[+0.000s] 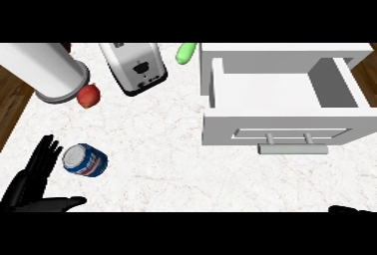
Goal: Pick up the can, place it into the drawer and close the drawer
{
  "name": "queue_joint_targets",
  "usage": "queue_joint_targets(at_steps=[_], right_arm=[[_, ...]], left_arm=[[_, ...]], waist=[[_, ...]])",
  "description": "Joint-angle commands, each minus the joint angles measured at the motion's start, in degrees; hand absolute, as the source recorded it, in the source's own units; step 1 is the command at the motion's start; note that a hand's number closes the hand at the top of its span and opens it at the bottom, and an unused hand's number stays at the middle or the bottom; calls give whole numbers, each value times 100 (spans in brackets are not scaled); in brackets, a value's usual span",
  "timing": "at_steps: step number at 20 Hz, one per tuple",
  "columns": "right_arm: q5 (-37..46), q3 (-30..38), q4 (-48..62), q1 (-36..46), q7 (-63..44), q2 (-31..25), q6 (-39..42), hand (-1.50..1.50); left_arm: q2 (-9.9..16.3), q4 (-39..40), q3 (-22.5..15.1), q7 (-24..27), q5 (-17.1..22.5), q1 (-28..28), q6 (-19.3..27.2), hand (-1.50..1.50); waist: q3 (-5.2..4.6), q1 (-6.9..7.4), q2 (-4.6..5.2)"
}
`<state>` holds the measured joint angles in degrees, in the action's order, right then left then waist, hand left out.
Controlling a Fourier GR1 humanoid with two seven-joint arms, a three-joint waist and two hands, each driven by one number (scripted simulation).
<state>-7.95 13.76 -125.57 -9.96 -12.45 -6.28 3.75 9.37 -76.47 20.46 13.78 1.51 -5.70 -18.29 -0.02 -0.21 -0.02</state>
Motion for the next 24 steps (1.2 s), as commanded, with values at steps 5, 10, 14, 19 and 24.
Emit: queue_joint_targets(at_steps=[5, 10, 14, 19, 24], right_arm=[[320, -152, -53, -95, 138, 332, -21, -150], [-103, 229, -406, -256, -146, 101, 244, -150], [197, -55, -349, -242, -71, 303, 199, -150], [-85, 341, -105, 152, -249, 37, 297, -150], [-60, 334, -450, 166, -676, 13, 203, -150]], left_arm=[[63, 1141, -86, 923, -346, 146, 190, -150], [-109, 2159, -110, 1178, -428, 836, 700, -150], [512, 3690, 251, 1951, -288, 1325, 339, -150], [647, 4465, 79, 2402, -422, 1958, 534, -150], [733, 5374, 39, 2688, -487, 2598, 521, -150]], waist=[[1, 12, 0], [0, -7, -1], [-3, -22, 6], [-3, -20, 7], [-7, -54, 16]])
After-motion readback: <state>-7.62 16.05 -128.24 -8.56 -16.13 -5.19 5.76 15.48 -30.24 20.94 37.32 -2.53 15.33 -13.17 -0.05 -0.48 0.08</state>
